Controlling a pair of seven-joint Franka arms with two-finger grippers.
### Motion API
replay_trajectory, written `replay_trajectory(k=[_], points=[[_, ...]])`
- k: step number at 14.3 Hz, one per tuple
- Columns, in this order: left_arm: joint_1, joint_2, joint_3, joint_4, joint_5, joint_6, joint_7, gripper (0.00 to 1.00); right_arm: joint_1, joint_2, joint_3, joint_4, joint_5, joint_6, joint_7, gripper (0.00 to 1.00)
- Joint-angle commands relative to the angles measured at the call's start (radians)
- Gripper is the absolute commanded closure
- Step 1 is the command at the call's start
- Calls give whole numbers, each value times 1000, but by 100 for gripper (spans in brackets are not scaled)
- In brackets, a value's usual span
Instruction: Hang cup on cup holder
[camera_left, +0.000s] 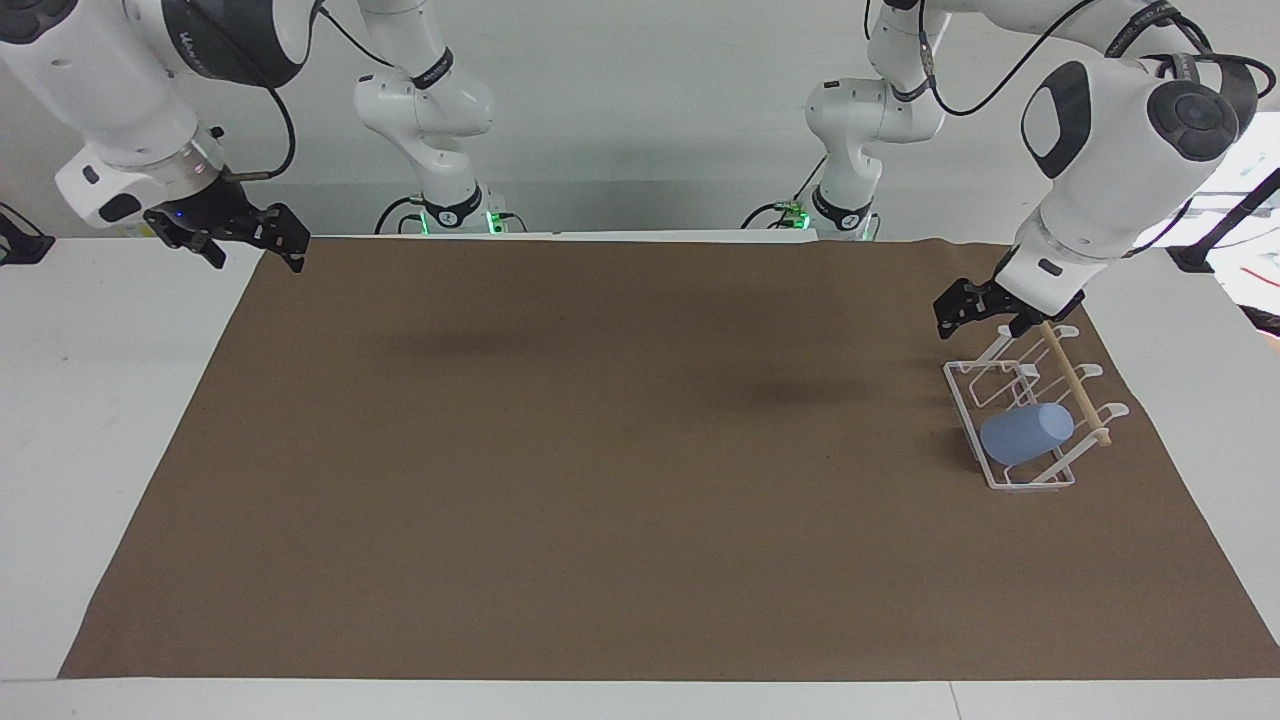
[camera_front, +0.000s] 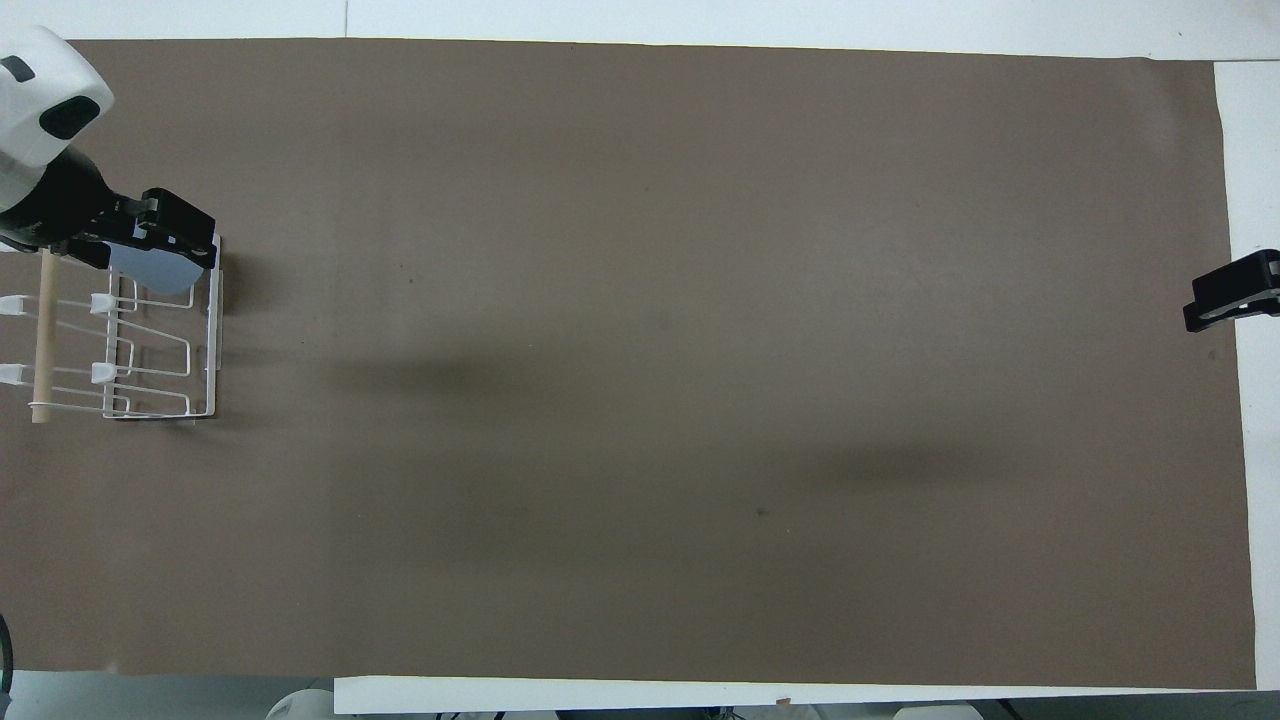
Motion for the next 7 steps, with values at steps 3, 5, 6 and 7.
replay_trajectory(k=[3,5,6,7], points=[[5,20,17,52,-9,-36,18,0,-5,-20,3,-24,16,14,6,1],[5,20,17,52,-10,-36,16,0,-5,-20,3,-24,16,14,6,1],[5,20,17,52,-10,-36,16,0,-5,-20,3,-24,16,14,6,1],[5,20,16,52,-10,-34,16,0,-5,-20,3,-24,16,14,6,1]])
